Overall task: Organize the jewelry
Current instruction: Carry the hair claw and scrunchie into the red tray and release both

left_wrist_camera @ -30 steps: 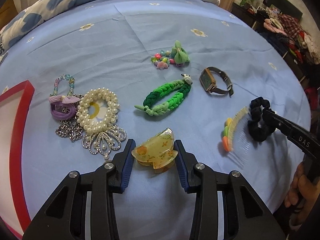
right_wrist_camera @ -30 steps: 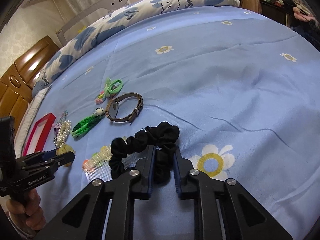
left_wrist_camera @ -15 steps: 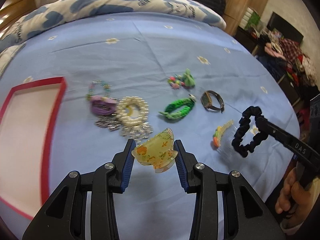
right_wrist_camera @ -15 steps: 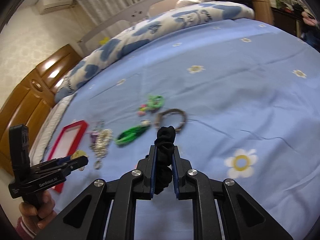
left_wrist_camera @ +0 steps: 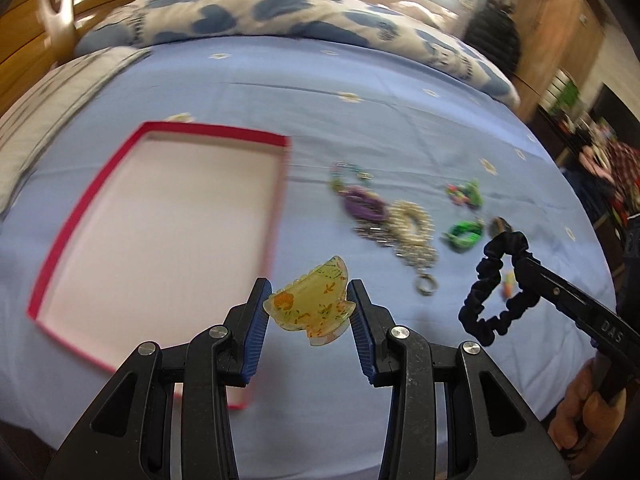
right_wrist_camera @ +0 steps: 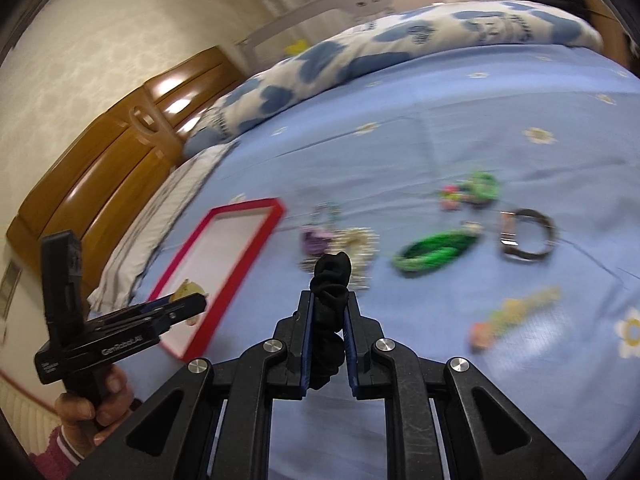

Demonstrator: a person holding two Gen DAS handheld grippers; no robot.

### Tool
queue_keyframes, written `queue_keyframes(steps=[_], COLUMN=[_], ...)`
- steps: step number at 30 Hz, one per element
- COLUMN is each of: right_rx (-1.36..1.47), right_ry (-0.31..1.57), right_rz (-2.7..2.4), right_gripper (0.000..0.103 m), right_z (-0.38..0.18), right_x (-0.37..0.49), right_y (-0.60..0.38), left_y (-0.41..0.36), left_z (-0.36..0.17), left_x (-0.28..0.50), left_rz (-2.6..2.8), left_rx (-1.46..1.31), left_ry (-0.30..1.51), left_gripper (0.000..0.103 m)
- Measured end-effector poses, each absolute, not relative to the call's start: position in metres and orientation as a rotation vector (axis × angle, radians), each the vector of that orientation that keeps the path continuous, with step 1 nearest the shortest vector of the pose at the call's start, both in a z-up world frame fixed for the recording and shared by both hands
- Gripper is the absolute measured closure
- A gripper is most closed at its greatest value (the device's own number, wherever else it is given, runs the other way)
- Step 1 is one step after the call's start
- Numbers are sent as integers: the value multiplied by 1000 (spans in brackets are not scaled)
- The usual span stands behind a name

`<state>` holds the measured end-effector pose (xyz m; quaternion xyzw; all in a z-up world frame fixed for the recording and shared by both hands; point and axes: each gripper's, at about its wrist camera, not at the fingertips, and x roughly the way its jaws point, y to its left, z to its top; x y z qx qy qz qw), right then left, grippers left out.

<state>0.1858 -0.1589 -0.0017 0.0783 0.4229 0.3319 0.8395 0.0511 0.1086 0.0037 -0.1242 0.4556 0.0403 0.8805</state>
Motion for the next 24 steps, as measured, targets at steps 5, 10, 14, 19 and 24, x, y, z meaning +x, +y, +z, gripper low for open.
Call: queue_keyframes(steps=[5, 10, 14, 19, 24], right_rx=[139, 116, 109, 111, 78], right_ry=[902, 917, 931, 986, 1049], right_rz=[810, 902, 968, 1028, 1053], right_gripper=[90, 90, 90, 90, 90], right_z=[-2, -4, -5, -21, -43], right_x=[177, 171, 165, 162, 160], right_y=[-104, -55, -22, 20, 51], left_y=[149, 182, 204, 224, 239], left_z=[5, 3, -1, -7, -19], left_x=[36, 26, 22, 23, 28], left_rz=[170, 242, 284, 323, 345], left_rx=[-290, -310, -323, -327, -331], left_ry=[936, 933, 939, 950, 977], left_gripper=[66, 66, 66, 66, 66])
